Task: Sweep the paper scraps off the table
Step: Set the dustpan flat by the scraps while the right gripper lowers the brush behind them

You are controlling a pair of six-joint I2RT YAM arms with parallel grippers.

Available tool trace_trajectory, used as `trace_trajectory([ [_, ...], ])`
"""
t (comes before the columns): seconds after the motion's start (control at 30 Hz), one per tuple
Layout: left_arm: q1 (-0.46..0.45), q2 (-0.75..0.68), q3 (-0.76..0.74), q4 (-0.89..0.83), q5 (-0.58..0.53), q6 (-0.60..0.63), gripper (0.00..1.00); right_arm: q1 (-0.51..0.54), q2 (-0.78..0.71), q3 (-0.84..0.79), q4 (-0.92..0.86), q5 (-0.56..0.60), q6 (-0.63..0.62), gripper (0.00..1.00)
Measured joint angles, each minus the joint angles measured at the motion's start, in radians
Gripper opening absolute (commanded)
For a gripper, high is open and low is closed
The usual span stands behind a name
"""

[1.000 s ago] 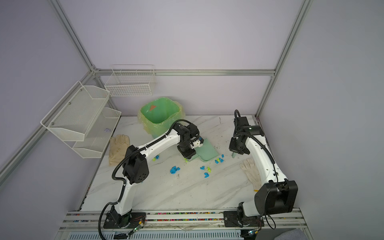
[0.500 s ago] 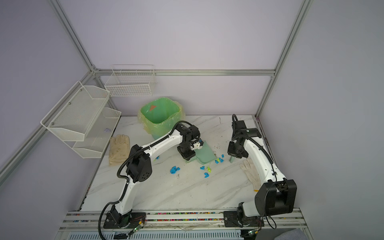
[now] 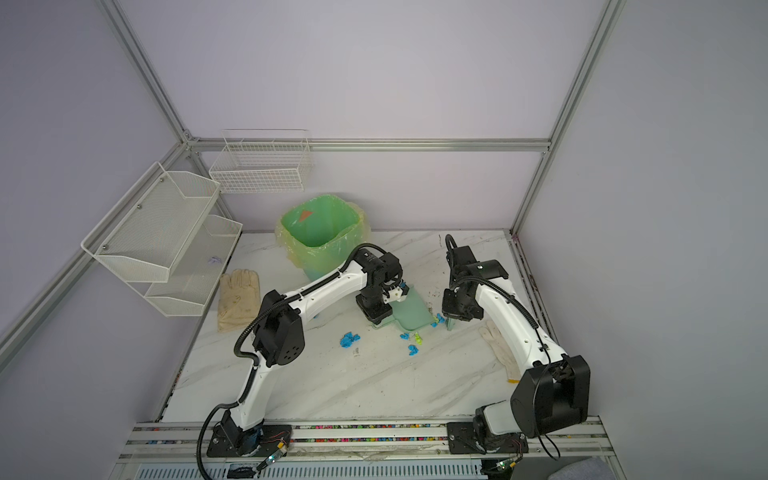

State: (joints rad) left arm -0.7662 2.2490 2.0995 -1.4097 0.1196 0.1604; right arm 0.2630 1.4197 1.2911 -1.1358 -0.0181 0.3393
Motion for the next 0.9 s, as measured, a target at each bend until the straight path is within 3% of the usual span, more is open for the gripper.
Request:
trace_trajectory([
  [0.4, 0.000, -0.124, -0.148, 0.018, 0.006, -0.003, 0.00, 0.001, 0.000, 0.000, 0.002, -0.001, 0.007, 0.00],
  [0.9, -0.001, -0.118, -0.155, 0.004, 0.062, -0.037, 0.00, 0.001, 0.000, 0.001, 0.034, -0.019, 0.006, 0.00],
])
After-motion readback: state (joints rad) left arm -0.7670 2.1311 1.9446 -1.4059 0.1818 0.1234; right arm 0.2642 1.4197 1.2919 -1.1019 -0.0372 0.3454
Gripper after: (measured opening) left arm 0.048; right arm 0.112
